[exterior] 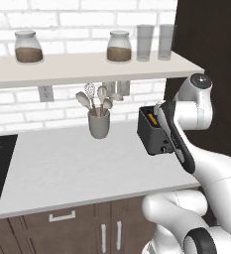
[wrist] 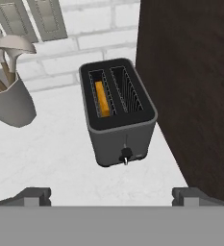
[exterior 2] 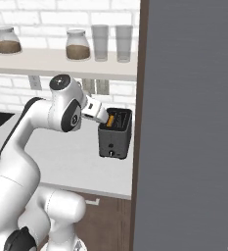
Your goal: Start the toaster. Once the lever pops up, take the bread to the plate on the dining counter.
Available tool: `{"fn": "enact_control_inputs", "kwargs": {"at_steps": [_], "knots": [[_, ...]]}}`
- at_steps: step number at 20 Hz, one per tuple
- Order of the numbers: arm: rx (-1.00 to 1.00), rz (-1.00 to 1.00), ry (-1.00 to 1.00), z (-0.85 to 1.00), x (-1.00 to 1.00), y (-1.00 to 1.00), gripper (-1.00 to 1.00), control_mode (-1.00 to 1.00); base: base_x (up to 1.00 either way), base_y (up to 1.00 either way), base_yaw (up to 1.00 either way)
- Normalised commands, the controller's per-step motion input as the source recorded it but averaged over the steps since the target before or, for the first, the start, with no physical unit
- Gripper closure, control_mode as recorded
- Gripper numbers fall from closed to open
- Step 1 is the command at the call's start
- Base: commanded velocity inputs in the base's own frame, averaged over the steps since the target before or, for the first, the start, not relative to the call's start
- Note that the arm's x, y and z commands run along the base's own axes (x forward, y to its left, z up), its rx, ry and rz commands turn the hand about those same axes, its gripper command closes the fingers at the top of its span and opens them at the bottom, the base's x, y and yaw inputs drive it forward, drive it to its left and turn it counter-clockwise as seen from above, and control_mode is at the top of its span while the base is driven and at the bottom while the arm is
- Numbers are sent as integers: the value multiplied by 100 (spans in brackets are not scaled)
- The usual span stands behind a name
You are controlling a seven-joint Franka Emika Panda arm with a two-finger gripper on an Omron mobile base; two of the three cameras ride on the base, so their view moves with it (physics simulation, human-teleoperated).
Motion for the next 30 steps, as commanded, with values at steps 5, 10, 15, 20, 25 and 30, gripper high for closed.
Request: {"fn": "enact_control_inputs", "kwargs": {"at_steps": [5, 10, 15, 20, 25, 30], "knots": [[0, 0, 0, 0, 0, 0, -100, -100, 0, 0, 0], [0, 0, 0, 0, 0, 0, -100, -100, 0, 0, 0], [0, 0, 0, 0, 0, 0, -100, -100, 0, 0, 0], [0, 0, 0, 0, 0, 0, -100, -100, 0, 0, 0], [0, 0, 0, 0, 0, 0, -100, -100, 0, 0, 0], [0, 0, 0, 0, 0, 0, -100, -100, 0, 0, 0]]}}
